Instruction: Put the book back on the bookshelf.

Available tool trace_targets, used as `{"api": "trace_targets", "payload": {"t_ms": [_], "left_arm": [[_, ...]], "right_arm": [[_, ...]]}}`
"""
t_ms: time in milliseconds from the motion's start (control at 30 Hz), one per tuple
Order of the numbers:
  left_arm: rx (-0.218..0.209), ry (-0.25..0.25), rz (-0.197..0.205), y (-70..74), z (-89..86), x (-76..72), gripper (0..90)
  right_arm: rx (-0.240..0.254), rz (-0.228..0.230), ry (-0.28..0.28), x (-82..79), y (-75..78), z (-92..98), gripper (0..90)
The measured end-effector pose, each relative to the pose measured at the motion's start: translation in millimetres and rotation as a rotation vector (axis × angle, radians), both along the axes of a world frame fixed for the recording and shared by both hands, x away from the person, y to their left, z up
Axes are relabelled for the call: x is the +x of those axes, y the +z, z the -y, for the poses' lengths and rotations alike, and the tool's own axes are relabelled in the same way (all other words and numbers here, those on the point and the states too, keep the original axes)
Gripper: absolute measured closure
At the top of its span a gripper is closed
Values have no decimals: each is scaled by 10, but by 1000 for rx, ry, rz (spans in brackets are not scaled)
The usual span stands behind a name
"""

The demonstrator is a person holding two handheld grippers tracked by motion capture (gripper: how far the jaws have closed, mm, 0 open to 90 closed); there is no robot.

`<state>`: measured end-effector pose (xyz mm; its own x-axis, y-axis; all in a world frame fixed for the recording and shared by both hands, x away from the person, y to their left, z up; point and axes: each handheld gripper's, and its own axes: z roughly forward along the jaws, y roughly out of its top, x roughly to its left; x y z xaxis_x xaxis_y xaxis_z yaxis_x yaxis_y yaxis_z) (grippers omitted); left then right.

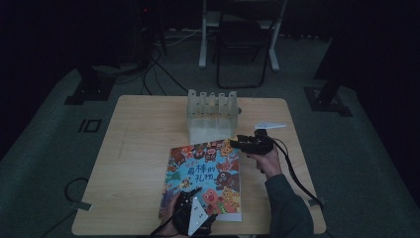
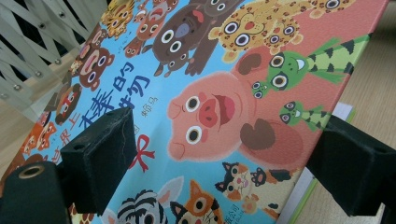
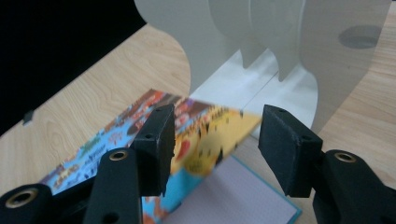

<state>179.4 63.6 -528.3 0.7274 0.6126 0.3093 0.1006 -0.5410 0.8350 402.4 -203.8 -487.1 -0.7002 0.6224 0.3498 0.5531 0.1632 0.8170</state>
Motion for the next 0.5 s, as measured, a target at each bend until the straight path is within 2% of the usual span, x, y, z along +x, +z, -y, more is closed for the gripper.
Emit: {"api": "trace_targets", "payload": {"t_ms": [67,200,300,467,500], "left_arm": [[-24,0,-11,23,-22,1,122],[-35,-5,-11,50,-16,-12,131],[-62,-15,-15,80,-28,-20,142],[-85,-23,-33,107,-63,-1,143],[-87,-24,-36,107,-64,1,143]], "right_arm": [[-15,0,2,-57,-8,-21,460],[-7,2,26,-209,8,-105,462],[-15,-7,28,-297,43,-190,442],[16,-56,70,-357,85,-265,430],[35,-96,77,-362,88,-294,437]]}}
